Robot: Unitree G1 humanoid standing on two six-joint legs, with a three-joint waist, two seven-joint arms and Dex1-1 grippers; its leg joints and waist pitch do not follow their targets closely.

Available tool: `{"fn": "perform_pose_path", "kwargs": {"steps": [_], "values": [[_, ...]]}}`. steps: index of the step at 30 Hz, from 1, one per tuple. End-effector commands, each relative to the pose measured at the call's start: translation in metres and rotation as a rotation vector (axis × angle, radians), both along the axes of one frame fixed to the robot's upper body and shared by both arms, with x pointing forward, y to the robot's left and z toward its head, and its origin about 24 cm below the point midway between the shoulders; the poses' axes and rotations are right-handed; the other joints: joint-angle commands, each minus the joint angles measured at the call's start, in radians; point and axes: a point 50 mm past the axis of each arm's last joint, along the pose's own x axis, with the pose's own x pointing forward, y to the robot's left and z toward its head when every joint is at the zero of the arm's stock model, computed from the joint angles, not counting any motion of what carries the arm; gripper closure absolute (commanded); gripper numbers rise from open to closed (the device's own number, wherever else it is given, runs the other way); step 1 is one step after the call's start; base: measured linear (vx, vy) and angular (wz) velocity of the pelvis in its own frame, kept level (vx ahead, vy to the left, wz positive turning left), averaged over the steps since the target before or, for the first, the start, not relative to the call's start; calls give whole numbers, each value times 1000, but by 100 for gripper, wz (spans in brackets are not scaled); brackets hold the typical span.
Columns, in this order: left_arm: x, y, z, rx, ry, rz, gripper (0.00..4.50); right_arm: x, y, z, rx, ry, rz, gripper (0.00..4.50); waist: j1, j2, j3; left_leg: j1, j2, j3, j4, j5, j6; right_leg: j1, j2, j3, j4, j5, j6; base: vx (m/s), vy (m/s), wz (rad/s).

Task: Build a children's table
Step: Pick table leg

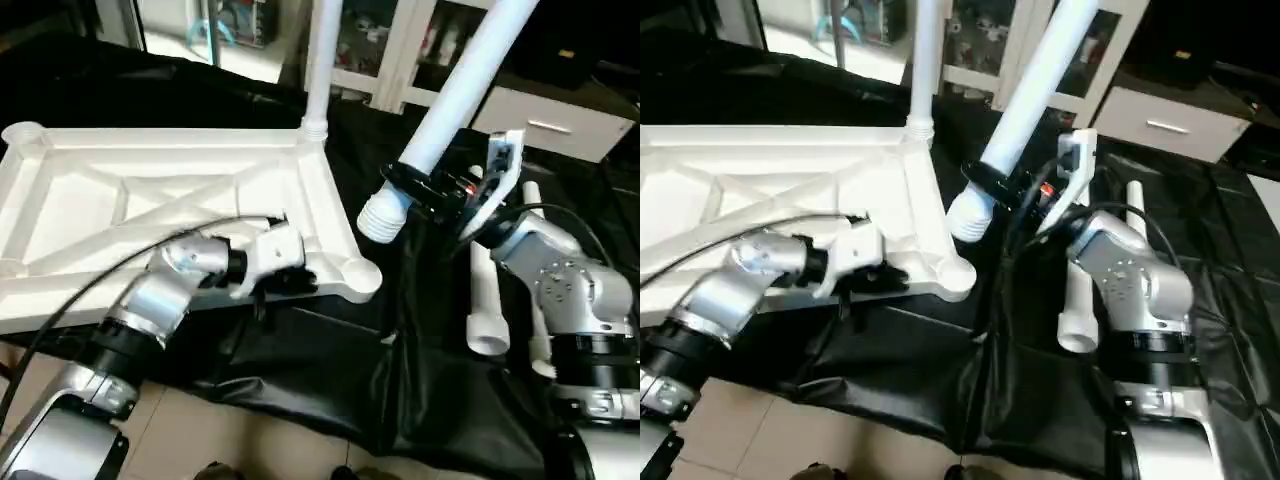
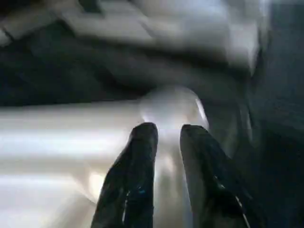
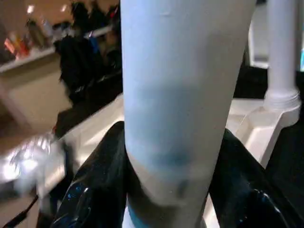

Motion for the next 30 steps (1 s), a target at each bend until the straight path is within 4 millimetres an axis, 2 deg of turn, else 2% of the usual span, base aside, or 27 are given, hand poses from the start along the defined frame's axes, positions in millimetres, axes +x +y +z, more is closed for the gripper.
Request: {"fn": "perform_pose_path", "kwargs": {"steps": [1, 2, 3, 4, 5, 6, 7, 8, 9, 10, 11, 12, 13, 14, 15, 16, 18, 19, 20, 21, 23, 25, 27, 28, 30], "values": [[15, 22, 44, -236, -81, 102, 313, -6, 1, 11, -55, -37, 81, 267, 9, 11, -76, 17, 31, -13, -61, -148, 6, 63, -62, 46, -51, -137, -240, 0, 0, 0], [16, 25, 48, -257, -91, 116, 307, -7, 1, 11, -61, -35, 86, 267, 9, 11, -77, 17, 32, -14, -61, -152, 7, 63, -64, 47, -51, -142, -235, 0, 0, 0], [20, 29, 64, -345, -111, 125, 302, -6, 0, 11, -89, -33, 87, 267, 7, 9, -74, 15, 35, -17, -62, -164, 5, 63, -67, 47, -54, -175, -222, 0, 0, 0], [21, 30, 86, -464, -125, 105, 291, -5, 1, 11, -126, -30, 93, 267, 9, 0, -76, 16, 33, -16, -58, -161, 4, 61, -70, 46, -54, -208, -214, 0, 0, 0], [20, 19, 103, -573, -106, 38, 271, -6, 4, 11, -156, -37, 115, 267, 14, -2, -78, 18, 35, -15, -57, -155, -1, 59, -71, 45, -54, -222, -217, 0, 0, 0], [20, 19, 103, -573, -106, 38, 271, -6, 4, 11, -156, -37, 115, 267, 14, -1, -77, 17, 35, -13, -56, -151, -9, 59, -72, 47, -49, -216, -224, 0, 0, 0], [18, 11, 114, -636, -88, -16, 271, -6, 7, 12, -173, -42, 132, 267, 19, 1, -77, 19, 38, -14, -56, -150, -8, 55, -70, 46, -53, -211, -225, 0, 0, 0], [17, -2, 117, -659, -40, -68, 257, -8, 13, 12, -183, -52, 165, 267, 25, 0, -80, 21, 38, -15, -54, -143, -10, 55, -69, 45, -48, -192, -231, 0, 0, 0], [17, -2, 117, -659, -40, -68, 246, -8, 13, 12, -183, -52, 165, 267, 30, -2, -80, 17, 37, -13, -53, -128, -6, 57, -69, 45, -45, -169, -235, 0, 0, 0], [16, -16, 116, -689, 43, -117, 236, -10, 20, 13, -196, -69, 198, 267, 35, 4, -83, 22, 38, -14, -52, -120, -3, 57, -70, 45, -43, -154, -236, 0, 0, 0], [16, -16, 116, -689, 43, -117, 229, -10, 20, 13, -196, -69, 198, 267, 34, 1, -84, 21, 37, -10, -51, -111, 0, 57, -67, 46, -40, -132, -240, 0, 0, 0], [16, -26, 114, -715, 107, -142, 224, -11, 26, 13, -207, -82, 225, 267, 39, 7, -85, 18, 36, -12, -50, -98, 7, 61, -68, 46, -36, -109, -245, 0, 0, 0], [16, -36, 113, -736, 165, -159, 224, -13, 31, 14, -219, -94, 249, 267, 43, 2, -86, 17, 35, -12, -49, -88, 13, 63, -68, 46, -39, -96, -244, 0, 0, 0], [17, -48, 111, -734, 218, -163, 206, -16, 38, 13, -235, -110, 282, 267, 45, 10, -89, 17, 35, -12, -47, -82, 13, 65, -66, 46, -37, -69, -250, 0, 0, 0], [19, -52, 109, -728, 241, -152, 196, -18, 41, 13, -242, -118, 294, 267, 47, 8, -90, 17, 35, -13, -46, -82, 15, 65, -66, 45, -37, -63, -250, 0, 0, 0], [19, -52, 109, -728, 241, -152, 189, -18, 41, 13, -242, -118, 294, 267, 52, 16, -92, 19, 34, -14, -46, -83, 16, 66, -65, 45, -38, -53, -251, 0, 0, 0], [21, -54, 108, -726, 273, -140, 183, -19, 44, 13, -252, -125, 305, 267, 53, 13, -91, 16, 33, -16, -47, -103, 12, 70, -65, 45, -40, -66, -245, 0, 0, 0], [21, -55, 108, -727, 285, -139, 161, -20, 45, 12, -255, -126, 309, 267, 53, 22, -92, 17, 34, -18, -49, -115, 3, 70, -65, 44, -42, -76, -243, 0, 0, 0], [21, -55, 108, -727, 285, -139, 151, -20, 45, 12, -255, -126, 309, 267, 53, 19, -92, 15, 33, -19, -48, -121, -3, 73, -65, 43, -41, -83, -241, 0, 0, 0], [19, -58, 108, -731, 296, -150, 146, -21, 45, 11, -265, -125, 314, 267, 54, 27, -90, 15, 33, -19, -48, -126, -5, 72, -65, 44, -41, -87, -241, 0, 0, 0], [15, -61, 112, -759, 318, -200, 132, -22, 45, 9, -278, -119, 317, 267, 55, 24, -92, 14, 32, -20, -47, -127, -9, 73, -64, 44, -40, -80, -243, 0, 0, 0], [1, -62, 121, -838, 383, -345, 102, -20, 43, 5, -297, -102, 292, 267, 55, 25, -91, 13, 33, -20, -47, -119, -15, 74, -64, 44, -35, -57, -258, 0, 0, 0], [-1, -60, 120, -829, 390, -360, 99, -18, 40, 7, -294, -107, 267, 267, 55, 29, -93, 16, 32, -19, -46, -117, -13, 72, -63, 43, -34, -43, -270, 0, 0, 0], [-1, -59, 119, -821, 390, -358, 75, -17, 39, 8, -290, -110, 260, 267, 53, 27, -92, 16, 33, -18, -47, -122, -12, 72, -61, 42, -37, -45, -273, 0, 0, 0], [1, -52, 111, -795, 407, -343, 63, -14, 35, 17, -251, -126, 230, 267, 54, 30, -92, 17, 31, -18, -47, -134, -8, 72, -60, 43, -39, -66, -263, 0, 0, 0]]}}
